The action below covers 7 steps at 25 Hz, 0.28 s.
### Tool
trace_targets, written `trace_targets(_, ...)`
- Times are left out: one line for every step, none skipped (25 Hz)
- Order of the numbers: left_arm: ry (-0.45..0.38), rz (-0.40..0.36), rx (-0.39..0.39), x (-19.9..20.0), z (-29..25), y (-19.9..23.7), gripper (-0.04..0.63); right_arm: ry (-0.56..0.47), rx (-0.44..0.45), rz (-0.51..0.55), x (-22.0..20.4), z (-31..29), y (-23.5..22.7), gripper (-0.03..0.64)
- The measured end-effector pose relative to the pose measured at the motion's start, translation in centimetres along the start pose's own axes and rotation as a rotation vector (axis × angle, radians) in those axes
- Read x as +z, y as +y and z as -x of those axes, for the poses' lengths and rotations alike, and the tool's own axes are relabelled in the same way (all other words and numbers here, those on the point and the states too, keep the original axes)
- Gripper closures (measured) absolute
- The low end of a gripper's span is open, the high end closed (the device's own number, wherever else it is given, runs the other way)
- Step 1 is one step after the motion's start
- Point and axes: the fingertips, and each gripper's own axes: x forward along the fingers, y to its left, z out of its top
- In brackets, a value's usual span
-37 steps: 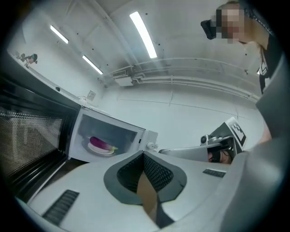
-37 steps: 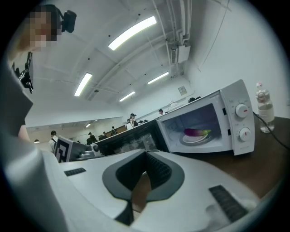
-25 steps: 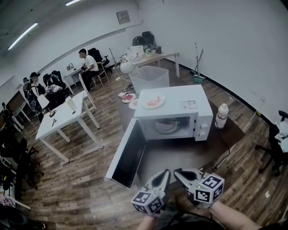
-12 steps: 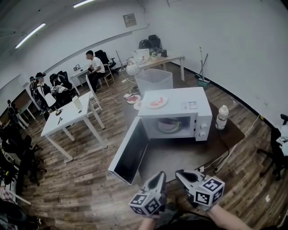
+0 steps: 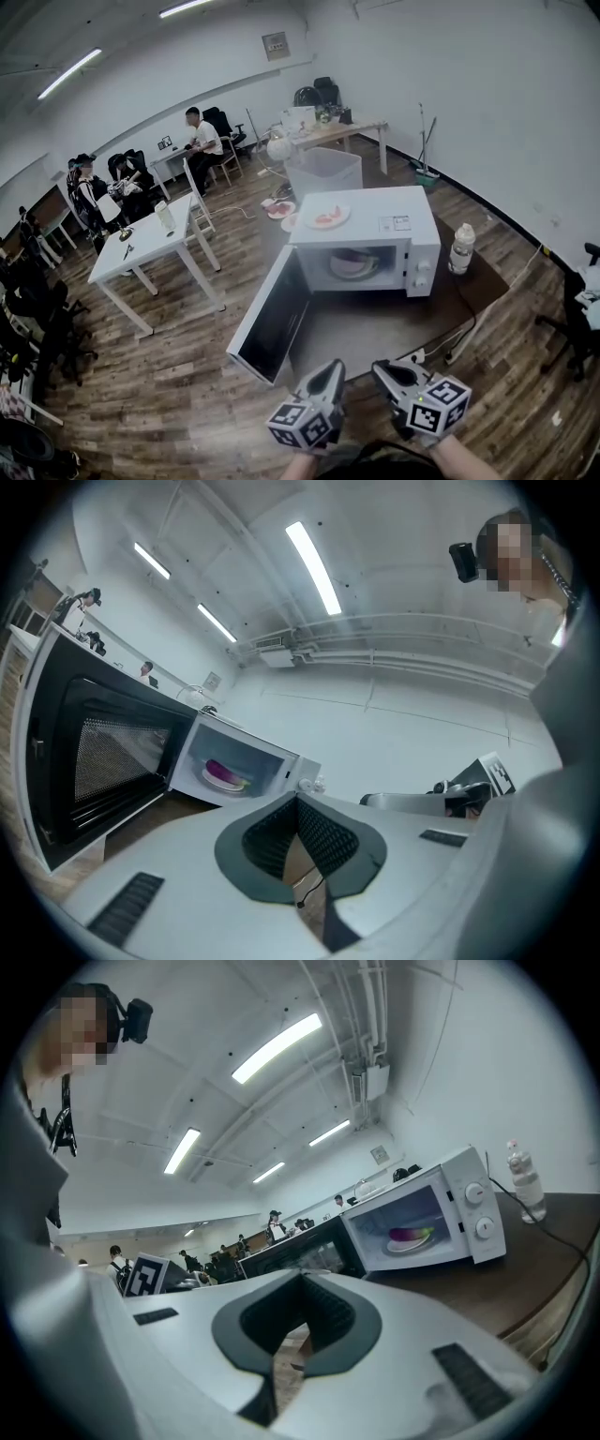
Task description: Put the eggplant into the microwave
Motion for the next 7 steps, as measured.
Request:
trace_targets(0.007,-0.005,-0.006,0.0,-0.1,0.0,0.598,0.001,-0.004,0.001,-0.1,0.0,0.0,0.617)
trace_targets(0.014,-0.008,-0.015,0.0,-0.2,-0.1,0.600,0.003,-0.009,0.004,-0.2,0.1,0.0,0.617)
trace_targets(0.021,-0.009,-0.026,-0.1,-0.3,-0.2,0.598,0.007,-0.016,0.008,-0.4,0.1,0.1,0.617)
trace_targets(0.028,-0.007,-0.035,-0.2,-0.3,-0.4,0.598,0.012,-0.025,0.010,-0.5,0.2,0.1,0.617)
trace_targets(0.037,-0.003,-0.043,-0.4,-0.1,-0.5,0.600,0.018,-0.035,0.009,-0.8,0.3,0.0,0.617)
trace_targets(0.046,0.001,-0.048,-0.7,0.1,-0.5,0.598,0.025,-0.045,0.006,-1.1,0.4,0.0,0.617)
trace_targets(0.056,0.005,-0.053,-0.9,0.3,-0.6,0.600,0.031,-0.055,0.002,-1.4,0.5,0.0,0.617)
